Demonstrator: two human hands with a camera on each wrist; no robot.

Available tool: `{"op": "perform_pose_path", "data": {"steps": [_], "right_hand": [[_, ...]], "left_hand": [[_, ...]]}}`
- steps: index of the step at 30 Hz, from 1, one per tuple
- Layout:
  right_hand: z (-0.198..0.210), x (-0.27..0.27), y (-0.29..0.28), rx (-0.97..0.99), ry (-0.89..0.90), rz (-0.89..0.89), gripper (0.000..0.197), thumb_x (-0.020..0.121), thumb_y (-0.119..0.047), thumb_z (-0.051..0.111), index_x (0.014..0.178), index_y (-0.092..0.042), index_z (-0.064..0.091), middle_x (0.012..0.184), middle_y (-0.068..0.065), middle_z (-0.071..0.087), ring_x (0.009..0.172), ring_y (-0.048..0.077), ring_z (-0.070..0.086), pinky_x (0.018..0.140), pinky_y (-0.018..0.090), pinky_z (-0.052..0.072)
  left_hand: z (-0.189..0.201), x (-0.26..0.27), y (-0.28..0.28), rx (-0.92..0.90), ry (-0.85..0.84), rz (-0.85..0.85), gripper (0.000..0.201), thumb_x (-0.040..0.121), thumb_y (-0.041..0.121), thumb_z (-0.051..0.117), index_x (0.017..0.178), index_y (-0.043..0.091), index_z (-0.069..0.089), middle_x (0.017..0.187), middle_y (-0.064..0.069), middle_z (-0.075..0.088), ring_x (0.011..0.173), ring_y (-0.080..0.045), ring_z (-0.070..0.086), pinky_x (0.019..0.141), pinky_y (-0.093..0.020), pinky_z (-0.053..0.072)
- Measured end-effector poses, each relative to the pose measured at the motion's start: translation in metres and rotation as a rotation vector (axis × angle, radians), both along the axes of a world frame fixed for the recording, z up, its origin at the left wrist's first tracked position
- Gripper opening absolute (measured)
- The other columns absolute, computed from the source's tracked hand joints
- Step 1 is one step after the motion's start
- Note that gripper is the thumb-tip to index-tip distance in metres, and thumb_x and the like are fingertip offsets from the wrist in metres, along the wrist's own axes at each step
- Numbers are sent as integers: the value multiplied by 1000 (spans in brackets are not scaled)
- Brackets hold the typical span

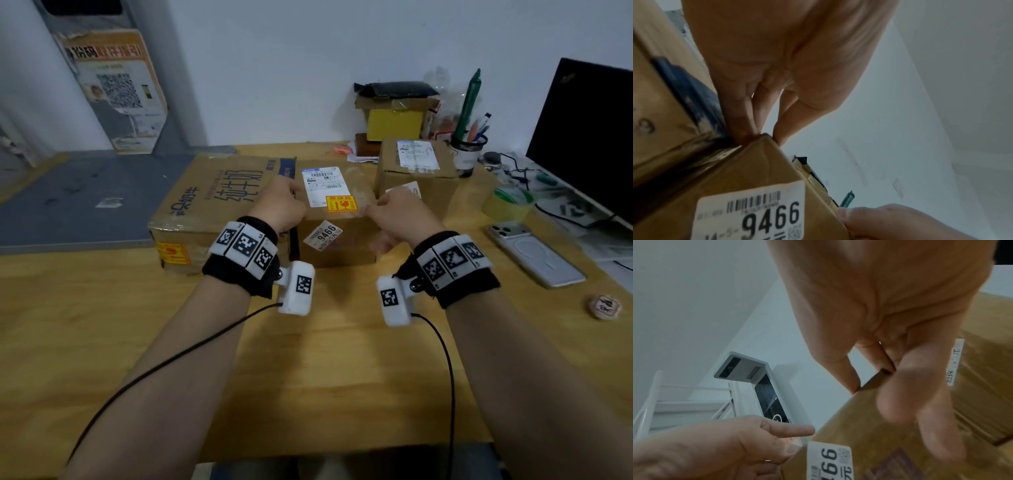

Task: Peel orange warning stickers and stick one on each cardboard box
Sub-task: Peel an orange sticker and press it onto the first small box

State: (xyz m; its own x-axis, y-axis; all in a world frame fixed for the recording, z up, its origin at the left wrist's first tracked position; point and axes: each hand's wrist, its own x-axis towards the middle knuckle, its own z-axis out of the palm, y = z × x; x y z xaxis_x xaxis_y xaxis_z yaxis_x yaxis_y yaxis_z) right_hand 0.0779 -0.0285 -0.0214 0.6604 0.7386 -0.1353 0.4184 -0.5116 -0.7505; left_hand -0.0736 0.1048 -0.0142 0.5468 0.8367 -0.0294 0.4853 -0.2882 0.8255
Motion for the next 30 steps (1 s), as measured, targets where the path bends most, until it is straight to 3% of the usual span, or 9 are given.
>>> {"op": "perform_pose_path", "data": {"steps": [4,8,11,15,19,21,23,27,30], "right_hand": [[14,4,7,112,28,-31,20,98,-23,62,113,-9,67,79,10,79,59,19,77,58,27,56],[24,17,38,358,205,-100,49,94,-14,62,142,-6,55,136,11,64,68,23,79,80,39,65],[31,25,63,379,269,-97,48,92,-18,63,135,2,56,128,12,63,78,29,79,83,43,65],[29,35,97,327,405,-81,40,86,-20,72,123,-8,62,121,12,64,97,30,73,79,39,65],[23,39,110,332,502,7,9,96,-16,68,104,-20,68,123,8,64,107,27,64,74,30,58],[26,44,105,350,418,34,23,96,-17,66,118,-18,71,131,8,64,117,30,63,91,36,59],[35,49,94,382,306,35,18,97,-16,63,110,-20,74,124,7,68,115,26,65,99,39,57],[46,68,67,409,-25,-80,16,95,-20,59,95,-28,73,86,-12,66,77,3,60,69,15,51],[44,90,44,276,-230,-234,22,86,-34,52,95,-35,72,112,-5,71,99,21,66,87,36,56]], "left_hand": [[7,3,7,-29,-133,37,49,89,-11,57,127,20,65,136,-9,60,117,-28,61,88,-37,59],[25,16,21,-114,-282,35,46,90,-17,50,118,17,65,138,-9,60,119,-25,59,75,-24,57],[40,32,39,-245,-356,60,32,92,-2,55,113,19,67,129,-9,65,107,-22,62,60,-28,57],[46,52,60,-479,-378,28,35,94,21,60,128,15,59,131,-9,62,120,-27,53,90,-54,50],[29,72,83,-534,-433,83,42,89,28,62,130,15,59,129,-8,67,121,-25,55,111,-53,35],[32,75,79,-488,-476,137,41,85,28,68,124,14,64,113,-5,73,105,-20,66,103,-46,47],[40,78,68,-451,-522,116,32,91,21,66,121,9,67,101,-2,73,88,-13,68,81,-34,57],[49,96,37,-465,-468,-59,28,98,24,57,122,12,67,125,-6,70,118,-24,59,92,-41,57],[52,114,11,-495,-372,-122,33,99,28,54,128,15,62,131,-4,67,125,-23,56,95,-44,52]]}}
